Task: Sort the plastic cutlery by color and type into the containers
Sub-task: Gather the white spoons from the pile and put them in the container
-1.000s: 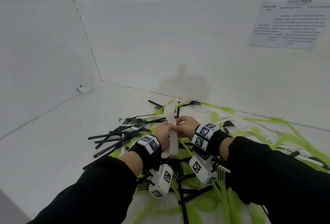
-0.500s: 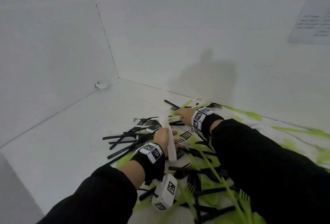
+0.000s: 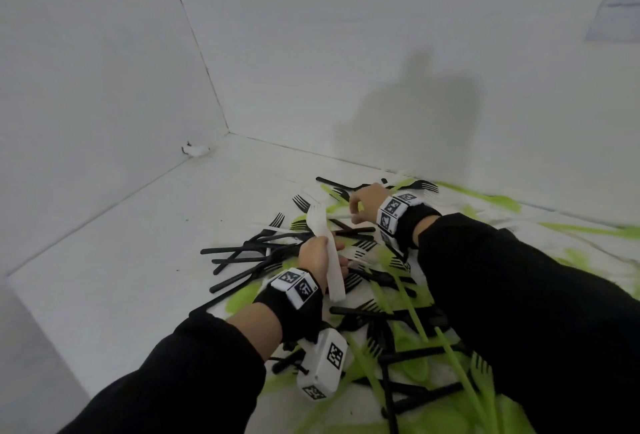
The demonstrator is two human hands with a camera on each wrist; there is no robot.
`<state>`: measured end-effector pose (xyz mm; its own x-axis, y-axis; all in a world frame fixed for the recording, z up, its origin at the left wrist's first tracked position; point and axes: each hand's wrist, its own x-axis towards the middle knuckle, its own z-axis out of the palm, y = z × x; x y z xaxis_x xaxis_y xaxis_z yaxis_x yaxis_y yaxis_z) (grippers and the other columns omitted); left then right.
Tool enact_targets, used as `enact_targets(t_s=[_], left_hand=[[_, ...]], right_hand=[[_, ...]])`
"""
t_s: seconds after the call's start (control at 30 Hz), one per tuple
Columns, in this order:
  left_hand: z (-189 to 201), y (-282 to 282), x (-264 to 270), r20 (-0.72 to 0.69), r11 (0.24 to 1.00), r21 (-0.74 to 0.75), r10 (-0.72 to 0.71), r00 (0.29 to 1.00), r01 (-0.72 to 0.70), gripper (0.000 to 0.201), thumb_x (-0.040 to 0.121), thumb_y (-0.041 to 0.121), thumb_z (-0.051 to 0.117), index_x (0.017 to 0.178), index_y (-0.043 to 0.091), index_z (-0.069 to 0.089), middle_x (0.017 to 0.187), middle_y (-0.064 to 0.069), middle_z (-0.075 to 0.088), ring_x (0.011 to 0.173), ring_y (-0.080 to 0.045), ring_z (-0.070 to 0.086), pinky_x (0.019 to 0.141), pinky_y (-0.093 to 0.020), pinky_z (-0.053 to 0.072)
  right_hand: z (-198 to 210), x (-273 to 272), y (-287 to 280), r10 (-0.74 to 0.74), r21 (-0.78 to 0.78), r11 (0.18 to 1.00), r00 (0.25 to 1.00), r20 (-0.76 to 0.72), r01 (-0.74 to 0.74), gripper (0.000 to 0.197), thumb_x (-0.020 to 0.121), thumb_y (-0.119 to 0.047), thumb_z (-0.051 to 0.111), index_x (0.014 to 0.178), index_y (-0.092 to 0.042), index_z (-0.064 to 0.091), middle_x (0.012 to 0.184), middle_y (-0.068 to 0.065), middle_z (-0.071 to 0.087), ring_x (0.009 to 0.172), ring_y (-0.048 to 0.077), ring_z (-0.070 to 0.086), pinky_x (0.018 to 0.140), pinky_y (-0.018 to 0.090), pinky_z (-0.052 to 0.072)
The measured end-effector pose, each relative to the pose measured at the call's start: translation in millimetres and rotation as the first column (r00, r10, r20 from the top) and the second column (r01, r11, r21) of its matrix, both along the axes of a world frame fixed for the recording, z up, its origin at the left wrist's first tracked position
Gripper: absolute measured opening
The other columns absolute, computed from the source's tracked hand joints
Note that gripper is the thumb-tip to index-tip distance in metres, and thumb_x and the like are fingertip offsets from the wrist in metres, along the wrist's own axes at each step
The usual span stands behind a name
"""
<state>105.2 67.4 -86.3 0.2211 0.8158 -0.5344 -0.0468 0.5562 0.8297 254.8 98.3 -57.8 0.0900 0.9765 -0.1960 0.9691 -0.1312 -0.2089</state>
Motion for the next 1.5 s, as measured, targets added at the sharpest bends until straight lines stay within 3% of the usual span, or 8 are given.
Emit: enact_targets(t_s=[0.2, 0.4, 0.53, 0.7, 0.97, 1.13, 1.3, 1.5], left_hand=[[2, -4, -1, 0.024, 0.999, 0.027, 0.025, 0.999, -0.026, 0.03, 0.099, 0.011, 0.03, 0.077, 0.005, 0.048, 0.066, -0.011, 0.041, 0.037, -0.018, 0.036, 0.048, -0.025, 0.029], [2, -11, 0, 0.027, 0.997, 0.041, 0.059, 0.998, -0.06, 0.028, 0.099, 0.013, 0.032, 0.078, 0.007, 0.049, 0.069, -0.011, 0.045, 0.04, -0.018, 0.039, 0.05, -0.026, 0.033], [8, -20, 8, 0.08, 0.999, 0.019, 0.039, 0.996, -0.041, 0.022, 0.097, 0.014, 0.034, 0.082, 0.007, 0.048, 0.073, -0.011, 0.046, 0.044, -0.018, 0.039, 0.05, -0.024, 0.033], [12, -38, 26, 0.106, 0.998, 0.051, -0.032, 0.994, 0.027, 0.019, 0.096, 0.021, 0.048, 0.096, 0.002, 0.049, 0.075, -0.009, 0.052, 0.044, -0.019, 0.046, 0.041, -0.022, 0.04], [20, -70, 44, 0.101, 0.984, 0.136, -0.132, 0.986, 0.118, 0.014, 0.099, 0.021, 0.041, 0.105, 0.009, 0.047, 0.082, -0.004, 0.056, 0.048, -0.017, 0.057, 0.056, -0.032, 0.05], [5, -71, 48, 0.02, 0.976, 0.177, -0.131, 0.991, 0.126, 0.017, 0.082, 0.032, 0.051, 0.087, 0.015, 0.053, 0.09, -0.011, 0.061, 0.099, -0.039, 0.062, 0.091, -0.056, 0.048], [-11, -76, 51, 0.032, 0.97, 0.173, -0.181, 0.983, 0.173, 0.018, 0.08, 0.033, 0.053, 0.085, 0.016, 0.057, 0.109, -0.023, 0.063, 0.103, -0.04, 0.061, 0.092, -0.055, 0.048], [-14, -88, 54, -0.021, 0.949, 0.189, -0.253, 0.967, 0.253, 0.027, 0.069, 0.036, 0.045, 0.084, 0.018, 0.058, 0.114, -0.022, 0.062, 0.11, -0.038, 0.058, 0.097, -0.051, 0.045]], right_hand=[[16, 21, -33, -0.058, -0.044, 0.998, 0.993, -0.107, 0.054, 0.012, 0.086, -0.015, 0.061, 0.097, -0.011, 0.065, 0.066, -0.002, 0.061, 0.039, -0.001, 0.051, 0.04, 0.004, 0.038], [21, 41, -70, -0.282, 0.009, 0.957, 0.939, -0.198, 0.289, 0.024, 0.087, -0.025, 0.054, 0.084, -0.005, 0.067, 0.079, 0.012, 0.068, 0.053, 0.014, 0.058, 0.056, 0.019, 0.047], [23, 53, -90, -0.409, 0.134, 0.881, 0.874, -0.261, 0.453, 0.029, 0.083, -0.019, 0.065, 0.108, -0.005, 0.06, 0.107, 0.011, 0.066, 0.103, 0.024, 0.059, 0.082, 0.025, 0.044], [23, 37, -110, -0.439, 0.104, 0.768, 0.636, -0.635, 0.633, 0.025, 0.089, -0.005, 0.051, 0.113, -0.004, 0.052, 0.076, 0.006, 0.055, 0.057, 0.02, 0.052, 0.049, 0.025, 0.05], [10, -18, -148, -0.358, 0.18, 0.756, 0.627, -0.692, 0.63, 0.009, 0.087, -0.014, 0.055, 0.096, -0.014, 0.054, 0.085, 0.003, 0.063, 0.073, 0.019, 0.057, 0.075, 0.036, 0.054], [5, -29, -169, -0.348, 0.187, 0.762, 0.636, -0.689, 0.62, 0.015, 0.084, -0.02, 0.065, 0.095, -0.016, 0.056, 0.068, -0.009, 0.055, 0.068, 0.011, 0.056, 0.058, 0.015, 0.043], [-1, -29, -180, -0.393, 0.209, 0.732, 0.652, -0.648, 0.649, 0.013, 0.081, -0.023, 0.069, 0.084, -0.016, 0.058, 0.066, -0.011, 0.053, 0.076, 0.014, 0.057, 0.073, 0.024, 0.047], [-8, -28, -195, -0.41, 0.214, 0.682, 0.609, -0.679, 0.699, 0.017, 0.079, -0.024, 0.072, 0.083, -0.013, 0.06, 0.071, -0.004, 0.058, 0.073, 0.016, 0.058, 0.061, 0.02, 0.047]])
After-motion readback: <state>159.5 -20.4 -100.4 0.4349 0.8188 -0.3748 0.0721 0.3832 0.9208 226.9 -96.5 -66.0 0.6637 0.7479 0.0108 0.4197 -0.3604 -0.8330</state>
